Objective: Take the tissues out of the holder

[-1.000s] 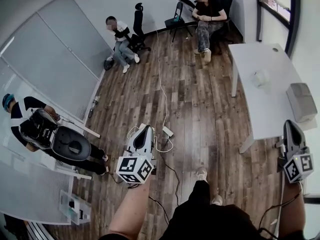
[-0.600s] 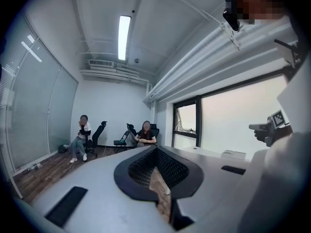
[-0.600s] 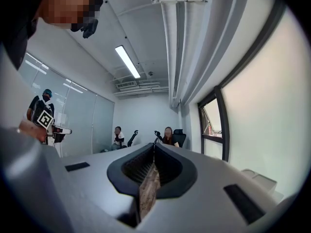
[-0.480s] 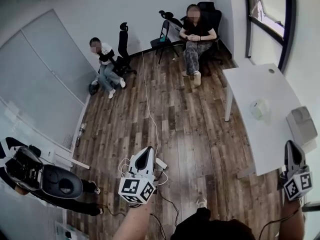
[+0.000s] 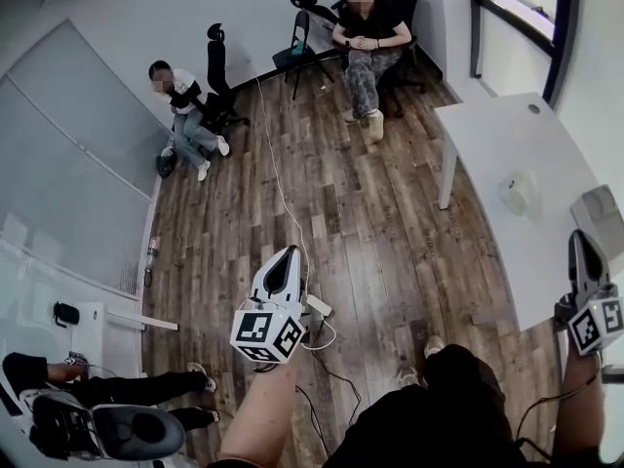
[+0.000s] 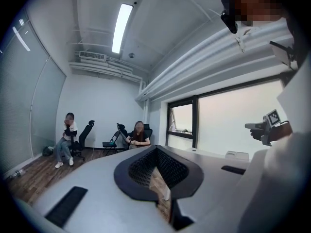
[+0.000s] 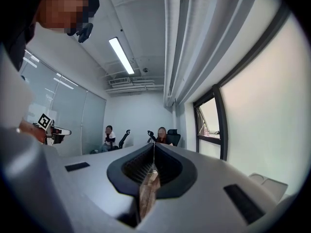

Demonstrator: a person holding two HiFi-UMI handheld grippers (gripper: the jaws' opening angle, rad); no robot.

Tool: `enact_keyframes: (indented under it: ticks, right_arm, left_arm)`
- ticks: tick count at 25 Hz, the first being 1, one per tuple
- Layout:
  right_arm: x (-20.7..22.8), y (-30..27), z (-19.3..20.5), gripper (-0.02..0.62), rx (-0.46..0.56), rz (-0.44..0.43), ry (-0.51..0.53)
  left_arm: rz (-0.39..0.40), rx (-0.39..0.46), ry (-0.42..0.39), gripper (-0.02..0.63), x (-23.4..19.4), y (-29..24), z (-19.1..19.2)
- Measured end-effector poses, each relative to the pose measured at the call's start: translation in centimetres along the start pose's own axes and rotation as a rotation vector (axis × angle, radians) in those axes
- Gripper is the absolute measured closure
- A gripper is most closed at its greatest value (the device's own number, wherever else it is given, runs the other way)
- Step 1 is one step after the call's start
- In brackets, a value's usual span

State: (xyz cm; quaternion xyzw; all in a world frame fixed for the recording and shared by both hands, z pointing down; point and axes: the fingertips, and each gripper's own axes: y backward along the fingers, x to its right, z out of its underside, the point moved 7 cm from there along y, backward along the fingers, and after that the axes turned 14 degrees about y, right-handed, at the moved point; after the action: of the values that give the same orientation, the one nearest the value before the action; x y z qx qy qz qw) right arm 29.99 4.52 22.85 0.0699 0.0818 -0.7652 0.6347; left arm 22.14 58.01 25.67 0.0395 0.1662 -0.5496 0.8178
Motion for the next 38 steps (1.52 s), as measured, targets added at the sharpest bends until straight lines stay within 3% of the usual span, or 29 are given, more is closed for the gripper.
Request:
enact_keyframes:
  ticks: [4, 9, 18, 22, 28, 31, 34, 38]
  right_arm:
    - [1.2, -3.4, 2.0, 0.591, 0.005, 0.010, -0.041]
    - [2.5, -8.1, 2.5, 0.591, 0.029, 0.022, -0.007]
    - [10.2, -19.0, 3.9, 0.591, 0.002, 0.135, -0.004]
    - [13.4, -23.7, 4.3, 0.591, -0.009, 0.122, 0.010]
    - [17.9, -29.4, 3.3, 0.591, 0.078, 0.176, -0.021]
    - [20.0, -30.6, 5.8, 0.591, 0.082, 0.206, -0.048]
    - [21.4, -30.3, 9.7, 0.591, 0.057, 0.229, -0.095]
    - [23.6, -29.7, 11.7, 0.591, 0.047, 0.294, -0.046]
  left_arm:
    - [0.028, -0.002, -0.021, 0.601, -0.3, -4.1, -1.0]
    - [0.039, 0.010, -0.044, 0.601, -1.3, -8.5, -2.2]
    - [0.051, 0.001, -0.050, 0.601, -2.8, -22.9, -4.2]
    - [0.064, -0.009, -0.060, 0.601, -1.9, -29.2, -5.6]
    - [0.106, 0.027, -0.087, 0.601, -0.2, -38.2, -10.3]
    - [0.126, 0.019, -0.102, 0.601, 1.2, -41.6, -10.2]
    - [0.197, 0.002, -0.116, 0.601, 3.2, -45.2, -7.5]
    - [0.350, 0.005, -0.115, 0.601, 6.8, -52.5, -5.6]
